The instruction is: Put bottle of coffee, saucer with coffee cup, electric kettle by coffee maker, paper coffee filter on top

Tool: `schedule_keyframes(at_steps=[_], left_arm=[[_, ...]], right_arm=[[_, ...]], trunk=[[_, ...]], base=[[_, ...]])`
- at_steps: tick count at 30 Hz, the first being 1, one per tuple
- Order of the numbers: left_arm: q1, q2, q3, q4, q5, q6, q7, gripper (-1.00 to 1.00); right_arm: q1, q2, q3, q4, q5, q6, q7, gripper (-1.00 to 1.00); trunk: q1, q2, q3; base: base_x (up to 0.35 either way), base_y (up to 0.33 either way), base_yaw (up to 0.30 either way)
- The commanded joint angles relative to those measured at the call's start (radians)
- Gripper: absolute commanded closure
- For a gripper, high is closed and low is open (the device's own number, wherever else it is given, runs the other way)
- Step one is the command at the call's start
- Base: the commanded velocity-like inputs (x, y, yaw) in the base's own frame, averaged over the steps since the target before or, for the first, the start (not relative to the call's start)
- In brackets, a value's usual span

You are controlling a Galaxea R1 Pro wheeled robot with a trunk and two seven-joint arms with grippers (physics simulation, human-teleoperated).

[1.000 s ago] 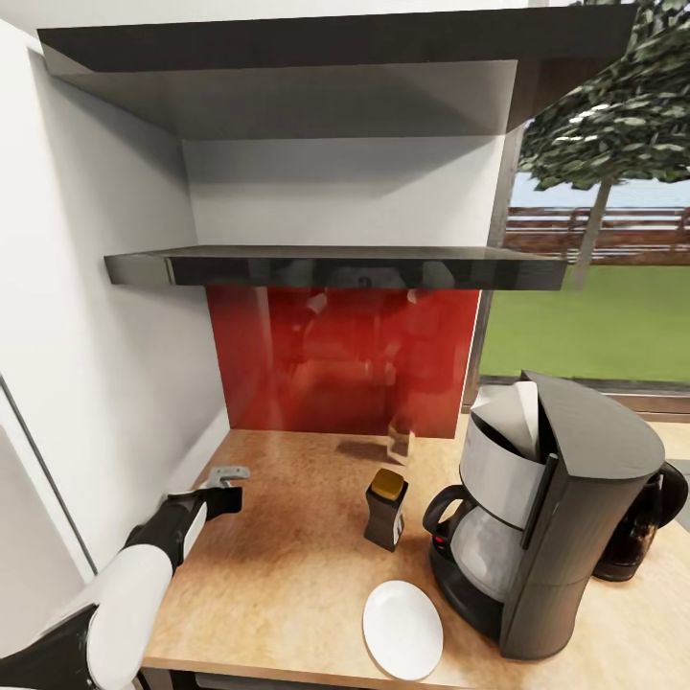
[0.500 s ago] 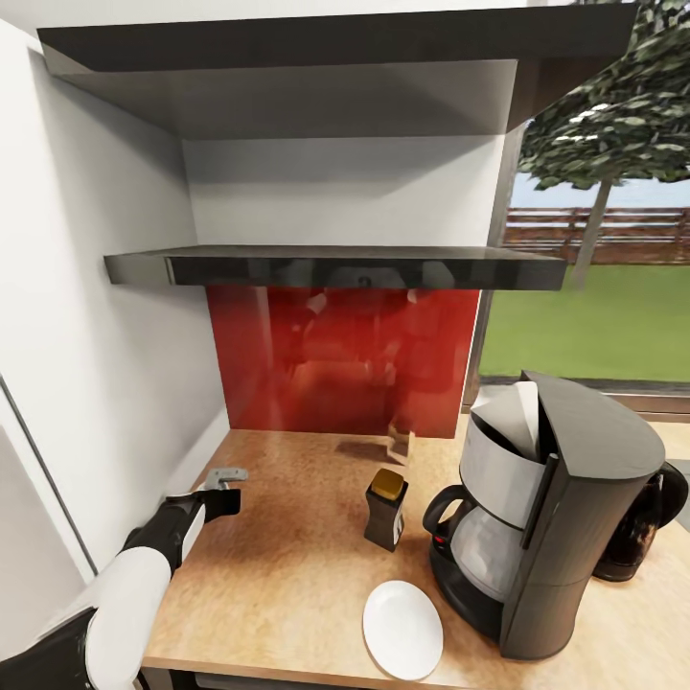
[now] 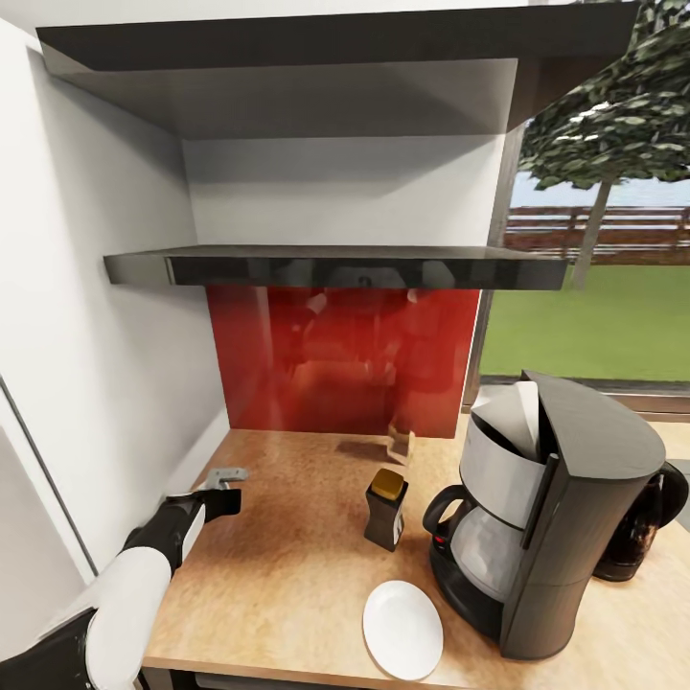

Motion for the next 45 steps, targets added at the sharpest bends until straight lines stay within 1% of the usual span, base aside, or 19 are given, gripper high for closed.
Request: schedule_keyframes(at_steps=[1, 7, 10, 11, 12, 13, 14, 16, 18, 22, 24, 26, 27, 30, 34, 41, 45], left_arm=[[-0.005, -0.005, 0.007, -0.003, -0.011, 0.011, -0.007, 1.0], [-0.03, -0.023, 0.006, -0.004, -0.012, 0.024, -0.024, 1.0], [-0.061, -0.029, 0.004, -0.004, -0.013, 0.05, -0.058, 1.0], [-0.072, -0.029, -0.003, -0.004, -0.014, 0.065, -0.073, 1.0], [-0.095, -0.027, -0.042, -0.004, -0.014, 0.092, -0.103, 1.0], [-0.107, -0.025, -0.085, -0.004, -0.014, 0.107, -0.121, 1.0], [-0.11, -0.024, -0.1, -0.004, -0.014, 0.111, -0.126, 1.0], [-0.119, -0.023, -0.151, -0.016, -0.014, 0.13, -0.136, 1.0], [-0.122, -0.023, -0.178, -0.038, -0.013, 0.156, -0.141, 1.0], [-0.121, -0.027, -0.211, -0.105, -0.012, 0.218, -0.153, 1.0], [-0.119, -0.027, -0.228, -0.141, -0.012, 0.242, -0.177, 1.0], [-0.115, -0.026, -0.257, -0.184, -0.013, 0.263, -0.227, 1.0], [-0.114, -0.025, -0.265, -0.193, -0.013, 0.267, -0.24, 1.0], [-0.111, -0.021, -0.307, -0.237, -0.014, 0.292, -0.292, 1.0], [-0.111, -0.024, -0.328, -0.277, -0.014, 0.324, -0.309, 1.0], [-0.109, -0.026, -0.332, -0.293, -0.014, 0.332, -0.312, 1.0], [-0.109, -0.026, -0.333, -0.294, -0.015, 0.332, -0.312, 1.0]], right_arm=[[0.0, 0.0, 0.008, -0.002, -0.01, 0.003, 0.002, -1.0], [0.0, 0.002, 0.009, -0.002, -0.009, 0.001, 0.002, -1.0], [0.0, 0.003, 0.008, -0.003, -0.009, 0.001, 0.002, -1.0], [0.0, 0.003, 0.008, -0.003, -0.01, 0.001, 0.002, -1.0], [0.0, 0.004, 0.008, -0.003, -0.011, 0.001, 0.002, -1.0], [0.0, 0.005, 0.008, -0.003, -0.012, 0.001, 0.002, -1.0], [0.0, 0.005, 0.008, -0.003, -0.012, 0.001, 0.002, -1.0], [0.0, 0.005, 0.008, -0.004, -0.014, 0.001, 0.002, -1.0], [0.0, 0.005, 0.008, -0.004, -0.015, 0.001, 0.002, -1.0], [0.0, 0.006, 0.007, -0.005, -0.016, 0.0, 0.002, -1.0], [0.0, 0.006, 0.007, -0.005, -0.017, 0.001, 0.002, -1.0], [0.0, 0.006, 0.006, -0.005, -0.019, 0.001, 0.002, -1.0], [0.0, 0.006, 0.006, -0.005, -0.019, 0.001, 0.002, -1.0], [0.0, 0.005, 0.005, -0.005, -0.02, 0.001, 0.002, -1.0], [0.0, 0.004, 0.005, -0.005, -0.02, 0.0, 0.002, -1.0], [0.0, 0.002, 0.005, -0.005, -0.02, 0.0, 0.002, -1.0], [0.0, 0.002, 0.005, -0.005, -0.02, 0.0, 0.002, -1.0]], trunk=[[0.0, -0.001, 0.0], [0.0, -0.001, 0.0], [0.0, -0.001, 0.0], [0.0, -0.001, 0.0], [0.0, -0.001, 0.0], [0.0, -0.001, 0.0], [0.0, -0.001, 0.0], [0.0, -0.001, 0.0], [0.0, -0.001, 0.0], [0.0, -0.001, 0.0], [0.0, -0.001, 0.0], [0.0, -0.001, 0.0], [0.0, -0.001, 0.0], [0.0, -0.001, 0.0], [0.0, -0.001, 0.0], [0.0, -0.001, 0.0], [0.0, -0.001, 0.0]], base=[[0.0, 0.0, 0.0], [0.0, 0.0, 0.0], [0.0, 0.0, 0.0], [0.0, 0.0, 0.0], [0.0, 0.0, 0.0], [0.0, 0.0, 0.0], [0.0, 0.0, 0.0], [0.0, 0.0, 0.0], [0.0, 0.0, 0.0], [0.0, 0.0, 0.0], [0.0, 0.0, 0.0], [-0.053, -0.027, 0.0], [-0.118, -0.07, 0.0], [-0.199, -0.124, 0.0], [-0.245, -0.156, 0.0], [-0.26, -0.166, -0.018], [-0.262, -0.168, -0.19]])
